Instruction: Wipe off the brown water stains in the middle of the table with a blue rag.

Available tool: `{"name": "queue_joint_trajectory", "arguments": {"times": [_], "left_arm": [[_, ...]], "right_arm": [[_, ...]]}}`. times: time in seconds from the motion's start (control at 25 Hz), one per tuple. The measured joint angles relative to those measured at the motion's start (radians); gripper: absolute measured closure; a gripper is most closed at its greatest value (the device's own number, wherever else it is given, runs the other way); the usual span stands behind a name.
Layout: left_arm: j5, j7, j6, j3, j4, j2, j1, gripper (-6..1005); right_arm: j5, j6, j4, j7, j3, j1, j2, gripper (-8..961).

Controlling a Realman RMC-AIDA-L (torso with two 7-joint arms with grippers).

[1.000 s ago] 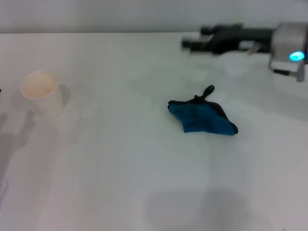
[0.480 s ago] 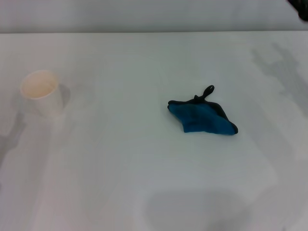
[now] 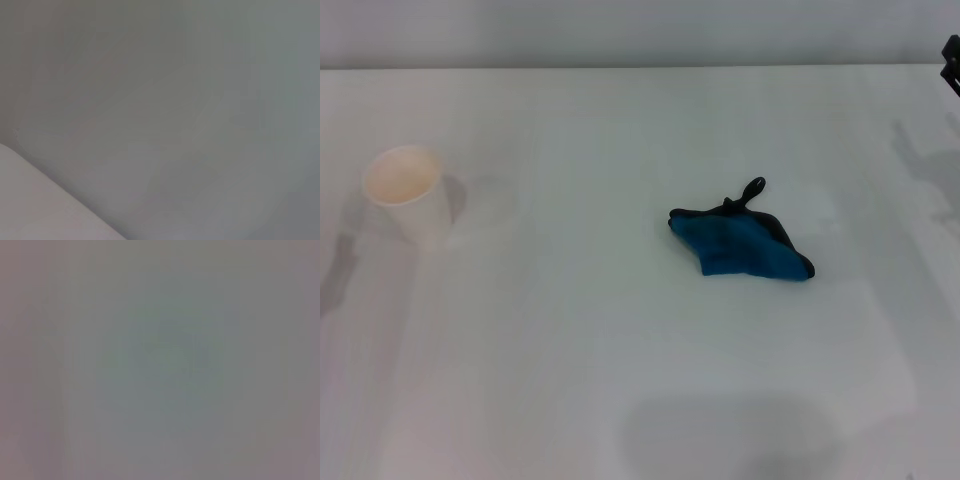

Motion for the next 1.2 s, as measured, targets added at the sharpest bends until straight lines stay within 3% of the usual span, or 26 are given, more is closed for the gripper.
{"name": "queue_joint_trajectory", "arguments": {"times": [1.2], "left_arm": [[-0.116, -0.016, -0.099, -0.002, 0.012, 0.005, -0.059, 111]], "right_arm": [[0.052, 0.058, 0.008, 0.017, 0.003, 0.059, 0.0, 118]]}}
